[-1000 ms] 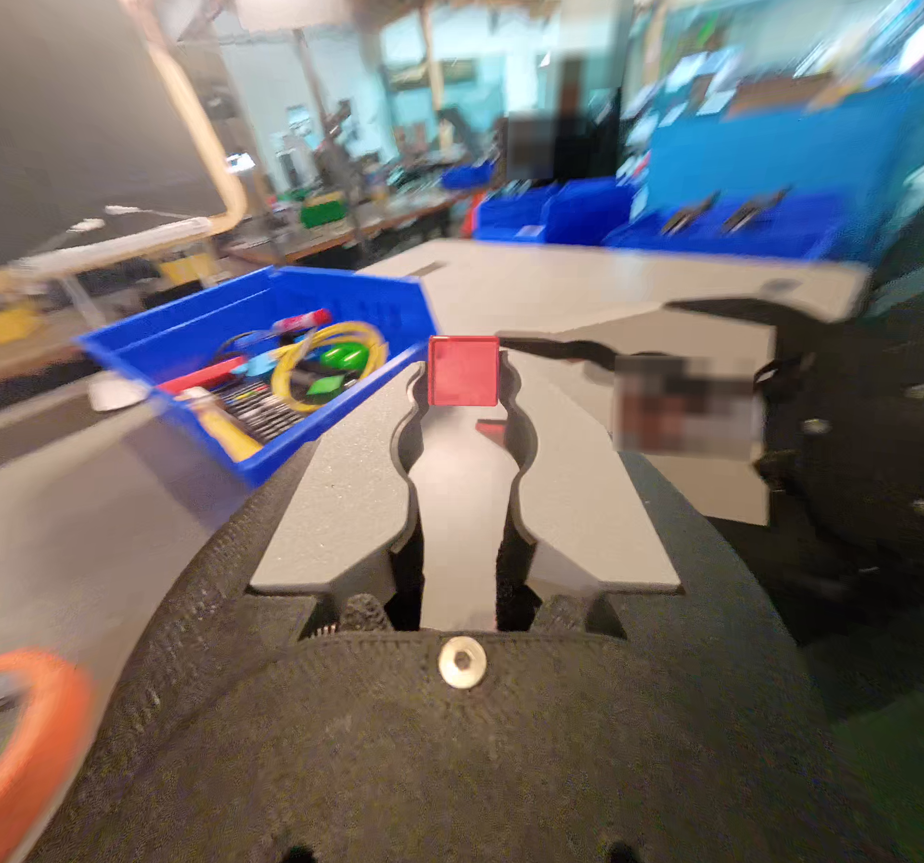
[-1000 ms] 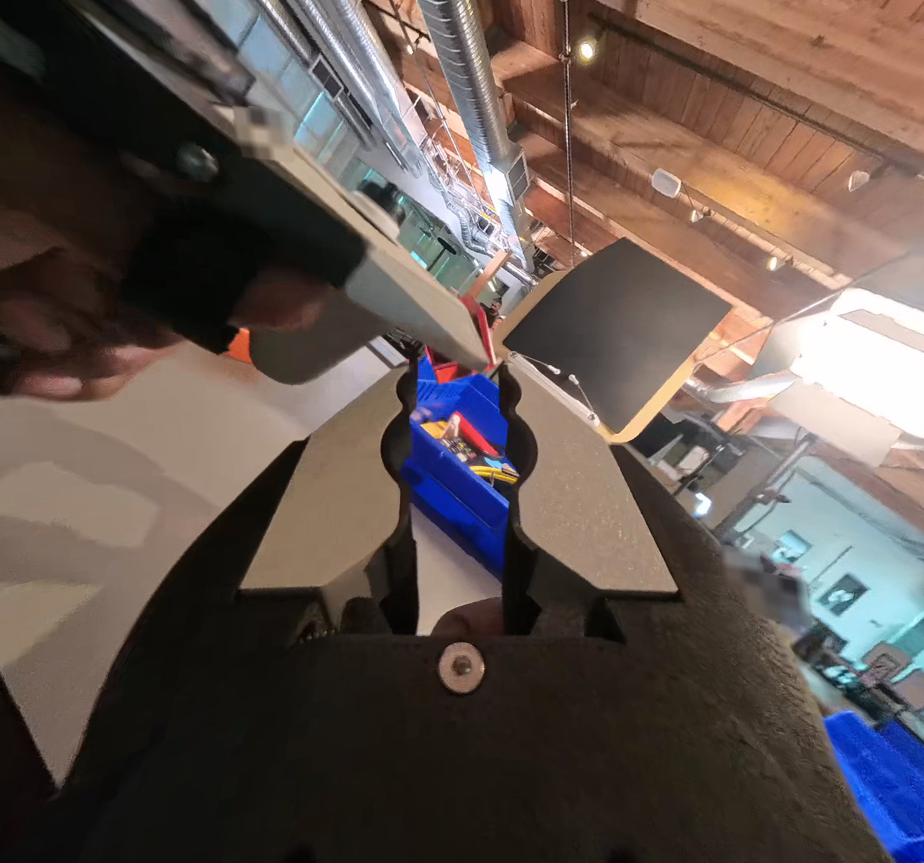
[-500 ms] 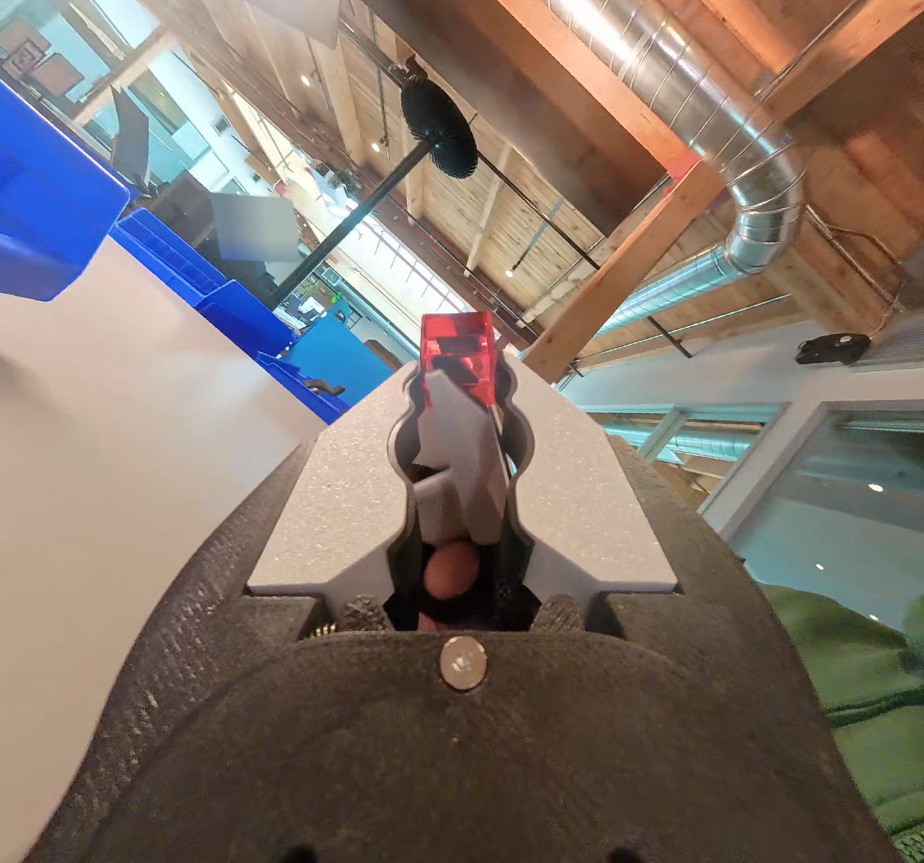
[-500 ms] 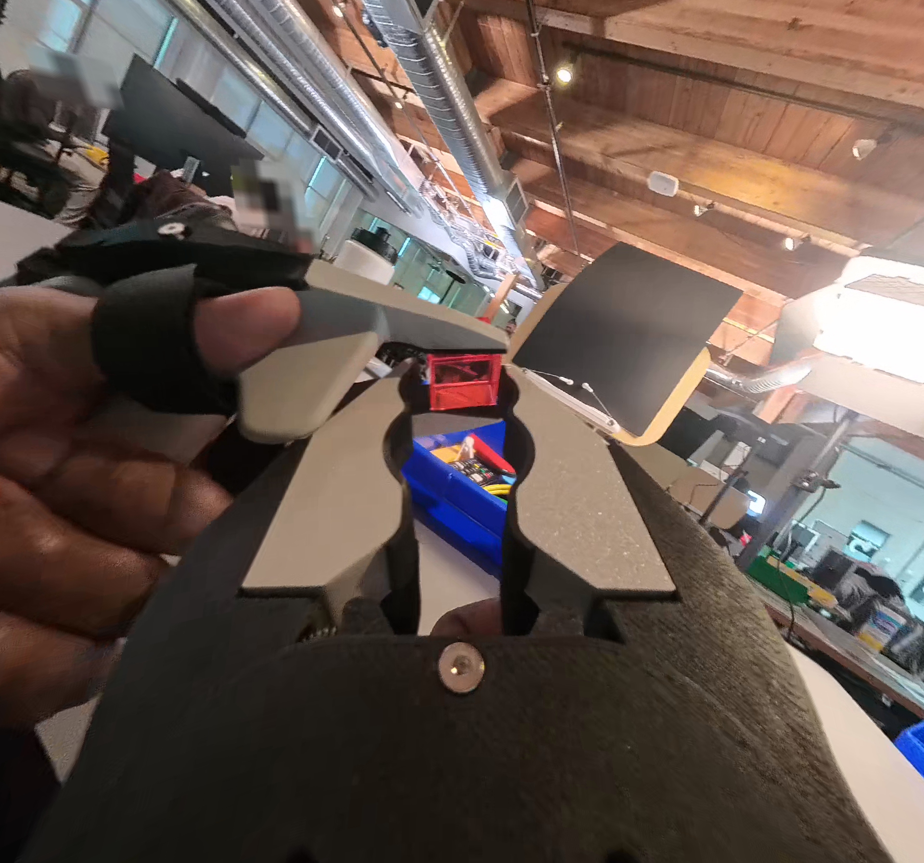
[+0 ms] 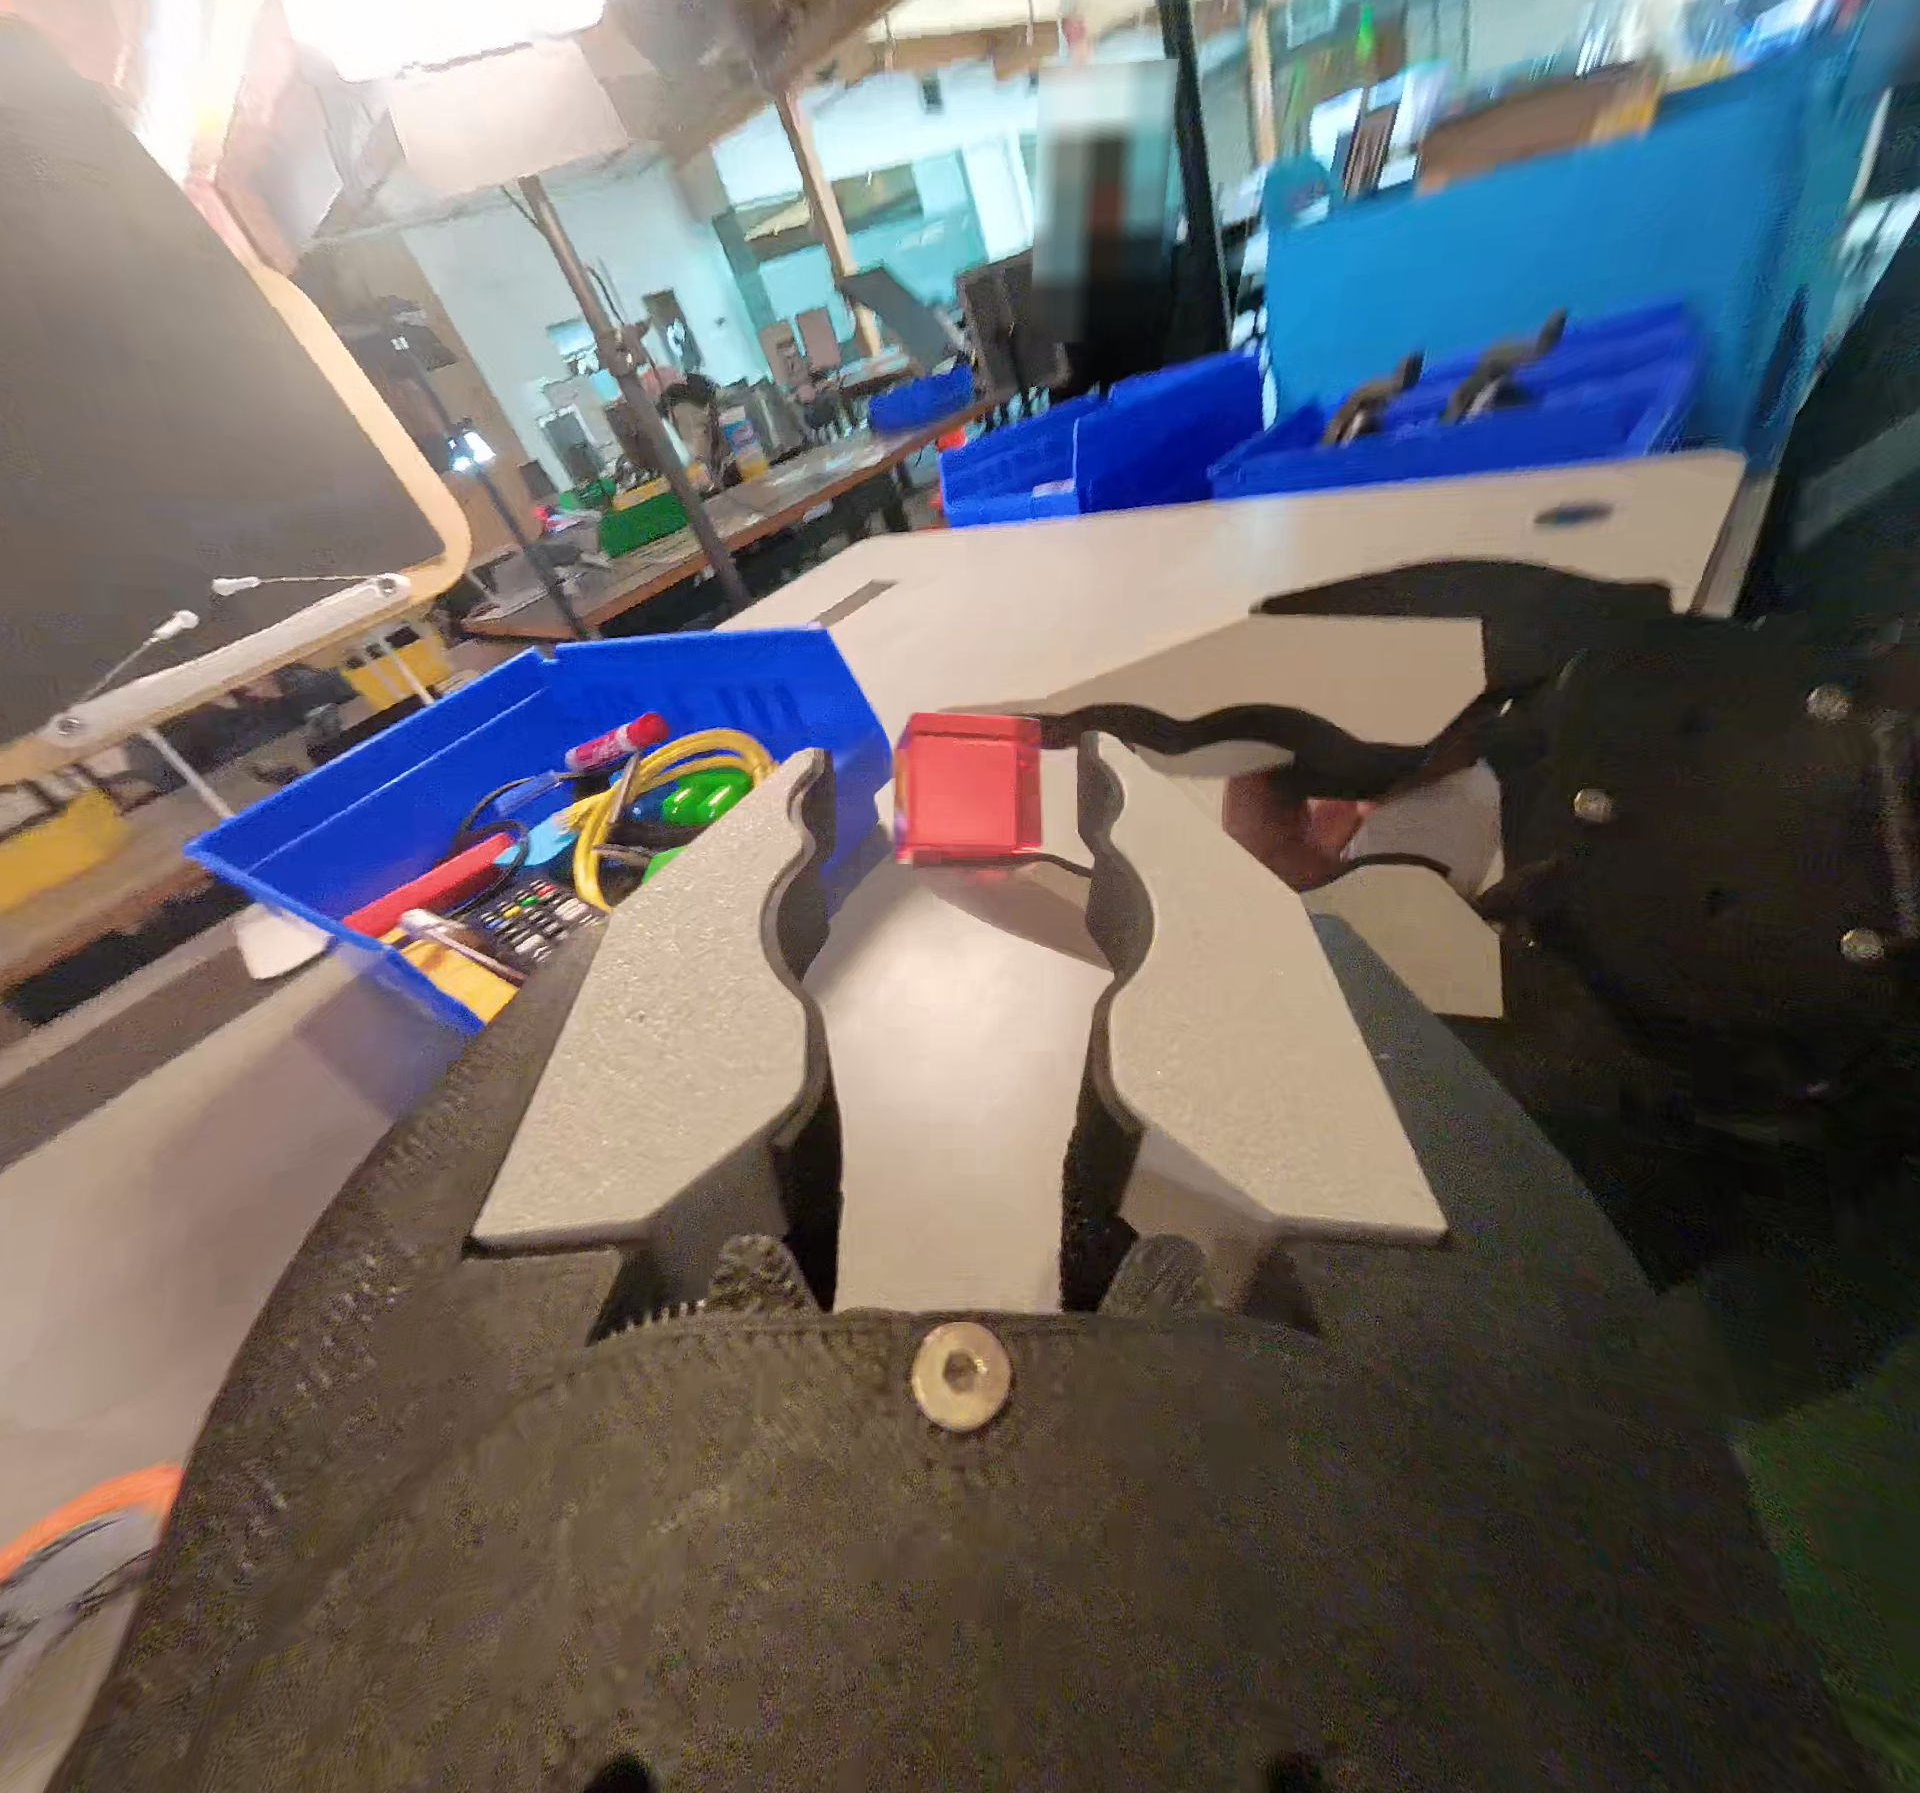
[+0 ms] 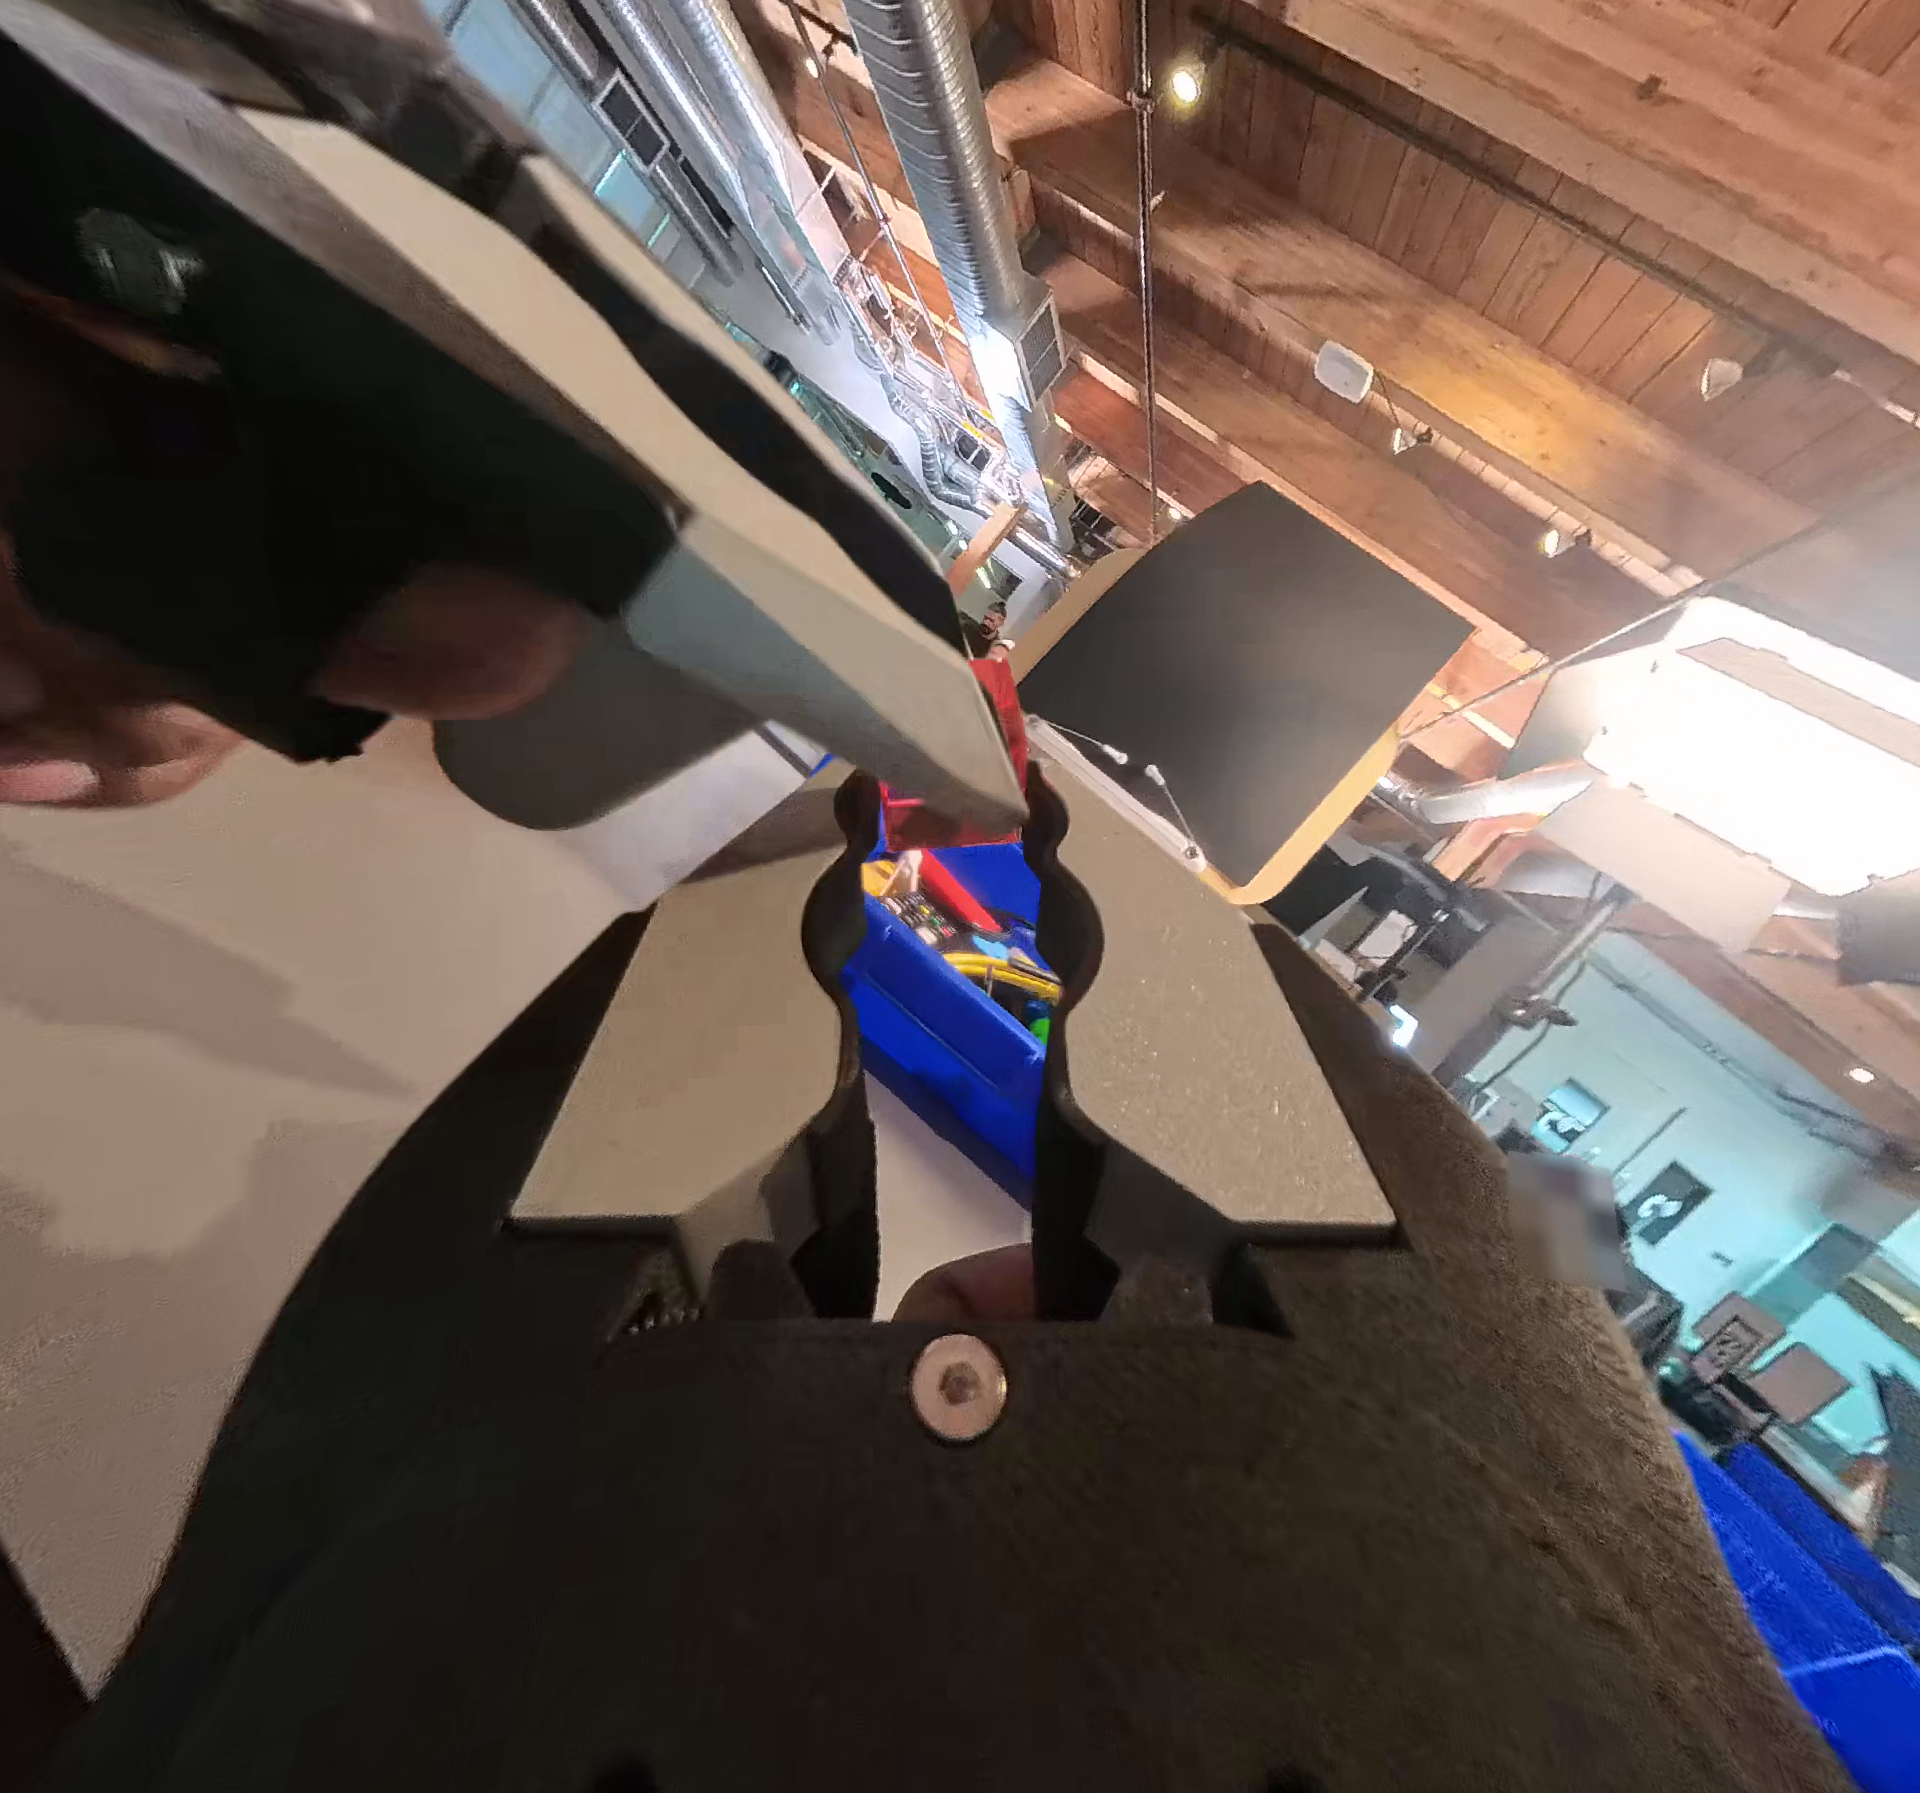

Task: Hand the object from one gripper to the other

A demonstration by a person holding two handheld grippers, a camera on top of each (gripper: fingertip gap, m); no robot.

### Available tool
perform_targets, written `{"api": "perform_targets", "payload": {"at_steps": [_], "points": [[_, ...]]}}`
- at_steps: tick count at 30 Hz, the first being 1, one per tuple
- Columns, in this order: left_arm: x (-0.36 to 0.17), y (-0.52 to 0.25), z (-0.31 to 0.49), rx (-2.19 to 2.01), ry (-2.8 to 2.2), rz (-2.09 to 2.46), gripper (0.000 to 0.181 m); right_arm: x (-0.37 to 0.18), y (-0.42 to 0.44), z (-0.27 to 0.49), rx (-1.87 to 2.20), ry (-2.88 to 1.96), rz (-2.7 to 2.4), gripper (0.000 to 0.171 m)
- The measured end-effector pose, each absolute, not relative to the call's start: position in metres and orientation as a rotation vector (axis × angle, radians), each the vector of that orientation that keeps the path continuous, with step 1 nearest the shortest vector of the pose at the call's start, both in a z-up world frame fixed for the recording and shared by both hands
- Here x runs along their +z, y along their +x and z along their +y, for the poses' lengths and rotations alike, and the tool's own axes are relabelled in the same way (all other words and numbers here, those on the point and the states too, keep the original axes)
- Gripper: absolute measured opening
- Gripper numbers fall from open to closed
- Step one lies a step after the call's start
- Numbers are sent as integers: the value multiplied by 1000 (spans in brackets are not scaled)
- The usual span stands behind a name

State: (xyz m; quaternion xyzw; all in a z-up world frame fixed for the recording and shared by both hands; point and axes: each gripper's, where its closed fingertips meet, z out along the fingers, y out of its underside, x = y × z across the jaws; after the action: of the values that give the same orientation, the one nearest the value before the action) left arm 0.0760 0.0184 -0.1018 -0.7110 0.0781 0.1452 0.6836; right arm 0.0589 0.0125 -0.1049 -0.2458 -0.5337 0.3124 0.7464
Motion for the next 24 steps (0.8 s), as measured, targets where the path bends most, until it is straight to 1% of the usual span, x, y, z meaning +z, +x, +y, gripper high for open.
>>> {"api": "perform_targets", "payload": {"at_steps": [2,4,6,10,13,15,17,21,24], "points": [[-111,77,20,381,-1651,195,40,-107,59,8,650,-506,-1175,27],[-113,71,20,452,-1654,172,27,-108,58,7,619,-488,-1174,27],[-112,70,20,432,-1639,156,27,-106,59,7,625,-489,-1164,27],[-102,74,21,250,-1530,91,28,-100,64,7,755,-518,-1148,34],[-90,78,18,137,-1405,87,28,-95,67,10,941,-581,-1156,39],[-80,78,13,121,-1315,107,28,-94,67,13,1118,-639,-1182,38],[-75,75,8,205,-1272,165,28,-92,67,18,1291,-699,-1215,38],[-77,71,1,565,-1221,377,27,-89,70,30,1653,-828,-1233,38],[-89,76,4,776,-1187,546,27,-92,72,24,1899,-900,-1302,45]]}}
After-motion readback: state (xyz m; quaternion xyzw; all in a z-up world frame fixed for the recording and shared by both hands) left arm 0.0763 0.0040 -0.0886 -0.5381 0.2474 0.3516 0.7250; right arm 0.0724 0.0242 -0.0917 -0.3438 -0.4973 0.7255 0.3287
